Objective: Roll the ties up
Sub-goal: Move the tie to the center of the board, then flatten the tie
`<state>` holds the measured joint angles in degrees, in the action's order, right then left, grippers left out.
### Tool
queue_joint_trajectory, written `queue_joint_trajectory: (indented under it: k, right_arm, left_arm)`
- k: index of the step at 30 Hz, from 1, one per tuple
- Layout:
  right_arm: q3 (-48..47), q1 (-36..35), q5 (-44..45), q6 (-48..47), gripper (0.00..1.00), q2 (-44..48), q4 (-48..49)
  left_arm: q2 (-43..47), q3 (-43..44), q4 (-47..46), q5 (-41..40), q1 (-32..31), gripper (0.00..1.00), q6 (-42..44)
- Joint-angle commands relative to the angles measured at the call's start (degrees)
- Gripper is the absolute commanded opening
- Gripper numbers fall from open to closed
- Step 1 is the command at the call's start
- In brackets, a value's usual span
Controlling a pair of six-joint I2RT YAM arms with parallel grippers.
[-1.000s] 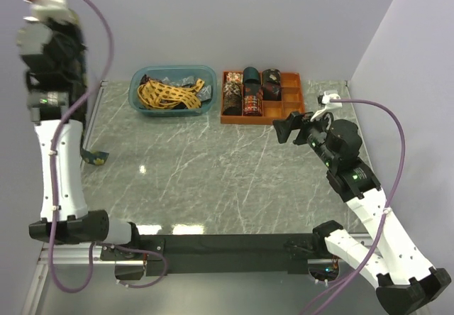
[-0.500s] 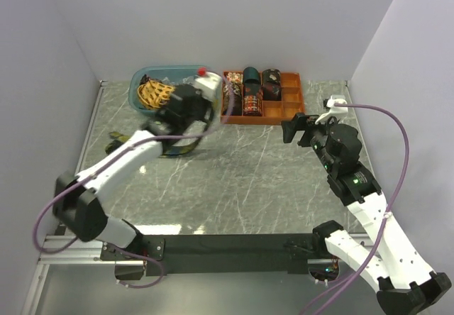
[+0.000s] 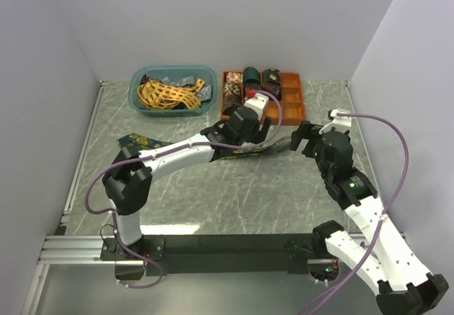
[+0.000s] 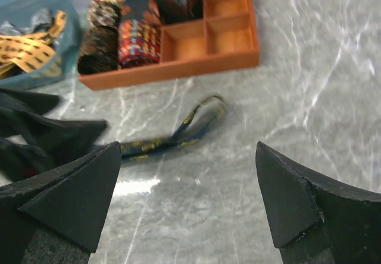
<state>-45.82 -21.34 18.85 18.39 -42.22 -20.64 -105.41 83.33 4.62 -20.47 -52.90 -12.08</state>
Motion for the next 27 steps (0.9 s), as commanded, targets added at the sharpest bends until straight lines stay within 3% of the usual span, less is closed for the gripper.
queue_joint_trajectory:
  k: [1, 7, 12, 17, 27]
  right_arm:
    - [1.87, 1.21, -0.81, 4.19, 0.98, -0.40, -1.41]
    - [1.09, 4.46, -9.44, 7.18, 0.93, -10.24, -2.82]
    - [1.26, 9.47, -17.25, 12.44, 0.89, -19.29, -0.38]
    - [2.32, 14.74, -21.66, 16.32, 0.82, -26.33, 3.06]
    - [3.37, 19.49, -22.63, 15.72, 0.73, -37.75, 12.72]
  left_arm:
    - [7.12, 0.61, 1.00, -4.30, 0.87, 0.88, -7.78]
    - [16.61, -8.52, 8.91, -4.40, 7.36, 0.87, -19.73]
    - [24.01, -19.84, 12.07, -3.36, 18.43, 0.84, -27.20]
    - [29.20, -25.49, 14.36, 0.16, 30.46, 0.82, -28.27]
    - [31.05, -30.24, 13.05, 2.98, 39.63, 0.81, -26.25]
